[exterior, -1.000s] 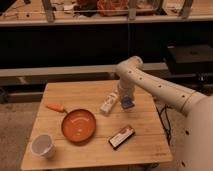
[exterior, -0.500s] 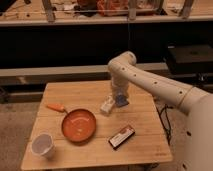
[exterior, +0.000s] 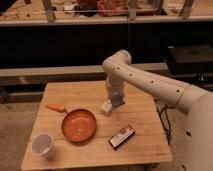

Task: Place the white sponge in the ceramic bowl

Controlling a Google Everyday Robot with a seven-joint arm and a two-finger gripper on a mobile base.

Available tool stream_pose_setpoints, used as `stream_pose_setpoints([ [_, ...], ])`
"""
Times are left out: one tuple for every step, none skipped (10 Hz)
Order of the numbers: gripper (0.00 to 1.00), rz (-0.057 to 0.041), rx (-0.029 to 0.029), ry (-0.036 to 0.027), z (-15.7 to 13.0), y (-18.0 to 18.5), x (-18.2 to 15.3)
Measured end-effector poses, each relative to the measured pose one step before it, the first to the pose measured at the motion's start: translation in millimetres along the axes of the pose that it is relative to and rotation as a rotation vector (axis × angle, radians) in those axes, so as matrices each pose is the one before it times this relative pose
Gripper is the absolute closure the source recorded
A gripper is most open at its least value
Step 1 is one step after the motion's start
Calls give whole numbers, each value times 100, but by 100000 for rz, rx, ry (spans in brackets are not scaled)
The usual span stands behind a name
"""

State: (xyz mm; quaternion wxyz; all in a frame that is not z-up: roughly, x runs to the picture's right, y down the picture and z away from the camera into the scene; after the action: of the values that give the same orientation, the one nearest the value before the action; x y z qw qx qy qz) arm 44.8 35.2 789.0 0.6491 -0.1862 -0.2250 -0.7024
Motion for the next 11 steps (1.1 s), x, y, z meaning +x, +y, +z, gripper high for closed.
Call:
stream_pose_setpoints([
  [100, -517, -266, 240, -177, -27, -175],
  [100, -311, -3, 165, -136, -3, -197],
  [100, -642, -28, 162, -30, -224, -84],
  [100, -848, 198, 133, -118, -596, -103],
  [100, -471, 319, -85, -42, -639, -108],
  [100, -967, 195, 69, -100, -888, -59],
  [100, -618, 89, 103, -110, -451, -97],
  [100, -462, -80, 124, -107, -166, -45],
  [100, -777, -152, 326, -192, -329, 41],
  [100, -1074, 454, -85, -119, -721, -14],
  [100, -1372, 486, -74, -70, -896, 33],
])
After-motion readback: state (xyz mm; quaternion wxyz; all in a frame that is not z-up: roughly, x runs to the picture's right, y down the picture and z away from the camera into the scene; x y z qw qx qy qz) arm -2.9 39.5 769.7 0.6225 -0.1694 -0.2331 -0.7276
